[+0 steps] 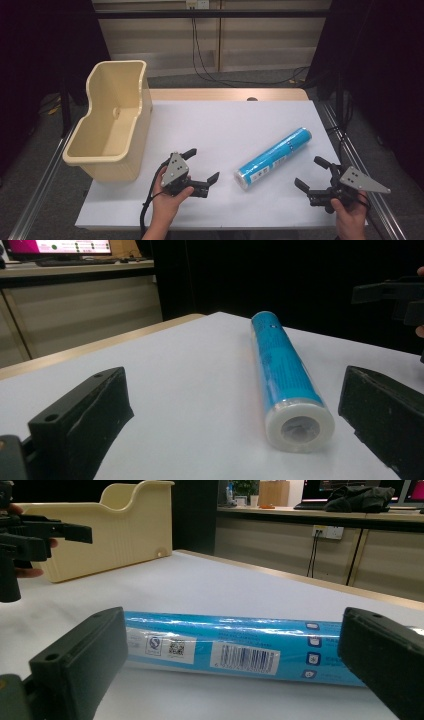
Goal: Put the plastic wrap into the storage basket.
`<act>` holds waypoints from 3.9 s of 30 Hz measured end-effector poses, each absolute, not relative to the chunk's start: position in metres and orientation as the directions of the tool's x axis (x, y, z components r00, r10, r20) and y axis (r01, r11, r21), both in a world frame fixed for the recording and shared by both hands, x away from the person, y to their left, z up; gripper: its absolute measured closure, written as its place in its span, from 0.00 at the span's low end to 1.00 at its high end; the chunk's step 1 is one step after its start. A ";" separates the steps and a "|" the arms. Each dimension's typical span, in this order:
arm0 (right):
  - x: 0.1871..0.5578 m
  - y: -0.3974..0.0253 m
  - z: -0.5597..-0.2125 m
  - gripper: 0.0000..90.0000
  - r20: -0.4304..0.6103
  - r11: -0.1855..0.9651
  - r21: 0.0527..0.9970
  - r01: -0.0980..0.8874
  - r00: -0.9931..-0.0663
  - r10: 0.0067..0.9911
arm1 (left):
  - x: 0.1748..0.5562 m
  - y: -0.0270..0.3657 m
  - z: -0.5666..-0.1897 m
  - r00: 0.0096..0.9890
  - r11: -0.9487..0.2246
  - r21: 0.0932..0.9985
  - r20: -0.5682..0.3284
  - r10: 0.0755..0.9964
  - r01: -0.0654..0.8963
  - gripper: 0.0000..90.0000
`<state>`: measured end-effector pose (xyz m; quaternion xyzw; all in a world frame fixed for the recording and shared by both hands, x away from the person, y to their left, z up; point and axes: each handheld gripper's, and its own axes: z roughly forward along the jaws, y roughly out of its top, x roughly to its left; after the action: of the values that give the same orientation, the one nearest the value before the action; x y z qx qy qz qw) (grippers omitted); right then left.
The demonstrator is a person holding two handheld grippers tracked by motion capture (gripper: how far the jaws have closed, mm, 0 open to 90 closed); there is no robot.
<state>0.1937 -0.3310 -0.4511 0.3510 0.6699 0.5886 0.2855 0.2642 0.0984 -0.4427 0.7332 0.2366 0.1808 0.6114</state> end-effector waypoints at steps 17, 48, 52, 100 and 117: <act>0.193 -0.331 -0.451 0.00 0.030 0.061 0.989 0.134 -0.591 0.806 | 0.271 0.051 -0.447 0.867 -0.160 0.976 -0.050 0.496 0.148 0.00; 0.192 -0.332 -0.450 0.00 0.026 0.060 0.990 0.126 -0.591 0.806 | 0.282 -0.014 -0.466 0.867 -0.354 0.884 -0.104 0.488 0.305 0.00; 0.193 -0.332 -0.450 0.00 0.022 0.062 0.991 0.121 -0.592 0.805 | 0.283 -0.017 -0.470 0.871 -0.401 0.861 -0.093 0.482 0.314 0.02; 0.193 -0.331 -0.451 0.00 0.005 0.087 0.988 0.128 -0.592 0.806 | 0.287 -0.002 -0.474 0.875 -0.573 0.733 -0.062 0.481 0.367 0.35; 0.194 -0.329 -0.452 0.00 0.006 0.094 0.986 0.138 -0.593 0.806 | 0.283 0.098 -0.474 0.854 -0.533 0.733 -0.125 0.506 0.423 0.35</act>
<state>0.1938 -0.3289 -0.4516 0.3464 0.6806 0.5771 0.2894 0.2826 0.0977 -0.4736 0.8739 0.2657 0.0512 0.4038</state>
